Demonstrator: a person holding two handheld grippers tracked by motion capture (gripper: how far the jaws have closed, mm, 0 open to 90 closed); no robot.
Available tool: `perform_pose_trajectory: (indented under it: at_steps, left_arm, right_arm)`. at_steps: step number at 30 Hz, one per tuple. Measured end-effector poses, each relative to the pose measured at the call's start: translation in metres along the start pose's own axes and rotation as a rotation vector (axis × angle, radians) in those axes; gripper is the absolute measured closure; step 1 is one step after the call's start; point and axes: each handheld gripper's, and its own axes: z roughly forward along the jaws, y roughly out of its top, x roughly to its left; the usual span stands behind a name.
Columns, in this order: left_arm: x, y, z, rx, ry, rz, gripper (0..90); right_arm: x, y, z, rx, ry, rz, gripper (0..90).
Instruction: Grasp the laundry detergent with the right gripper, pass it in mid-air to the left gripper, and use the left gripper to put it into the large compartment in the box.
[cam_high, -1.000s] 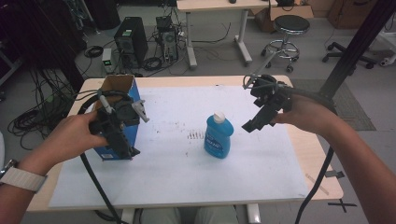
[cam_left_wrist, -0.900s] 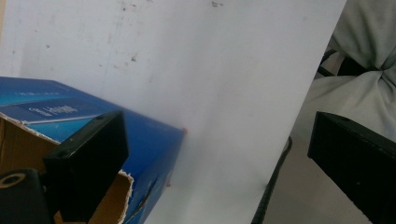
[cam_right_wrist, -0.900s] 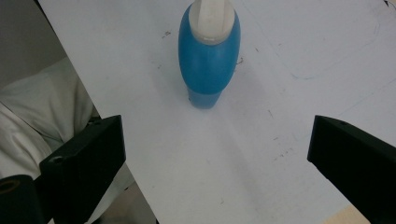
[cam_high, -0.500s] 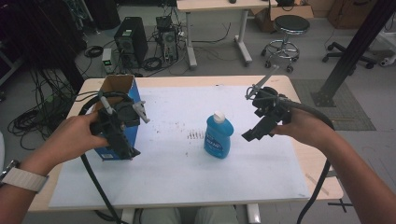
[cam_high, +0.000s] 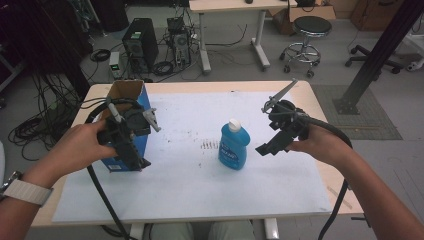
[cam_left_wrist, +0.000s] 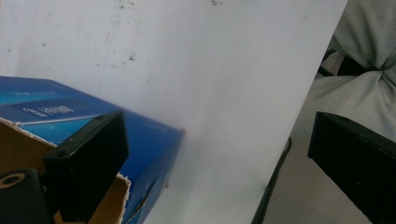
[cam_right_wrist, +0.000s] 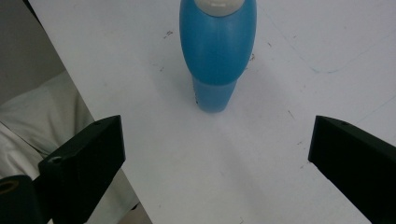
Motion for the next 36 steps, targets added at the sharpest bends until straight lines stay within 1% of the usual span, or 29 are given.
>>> perform_pose_trajectory:
  at_steps: [4,10,15,21,24,33,34,35,36]
  left_arm:
    - [0.000,0.001,0.000,0.000,0.000,0.001,5.8]
    - [0.000,0.000,0.002,0.000,-0.002,0.001,5.8]
    - [0.000,0.000,0.002,0.002,-0.005,0.000,5.8]
    - [0.000,-0.001,0.003,0.001,-0.007,-0.002,5.8]
    - [-0.001,0.000,0.004,0.005,-0.012,0.002,5.8]
    - [0.000,0.001,0.005,0.006,-0.012,0.001,5.7]
    - [0.000,0.001,0.005,0.006,-0.012,0.001,5.7]
    - [0.000,0.001,0.005,0.006,-0.013,0.001,5.7]
    - [0.000,0.001,0.005,0.006,-0.013,0.001,5.7]
  right_arm:
    - [-0.001,-0.003,0.004,-0.009,0.004,0.010,3.5]
    - [0.001,-0.009,0.012,-0.024,0.009,0.001,3.8]
    - [0.003,-0.014,0.020,-0.038,0.001,-0.001,3.7]
    - [0.006,-0.018,0.026,-0.081,-0.003,0.002,3.6]
    - [0.007,-0.021,0.029,-0.108,0.004,0.002,3.8]
    - [0.006,-0.031,0.037,-0.175,-0.001,0.030,3.9]
    - [0.006,-0.031,0.037,-0.175,-0.001,0.030,3.9]
    - [0.005,-0.032,0.037,-0.194,-0.006,0.032,3.8]
    - [0.005,-0.032,0.037,-0.200,-0.005,0.034,3.9]
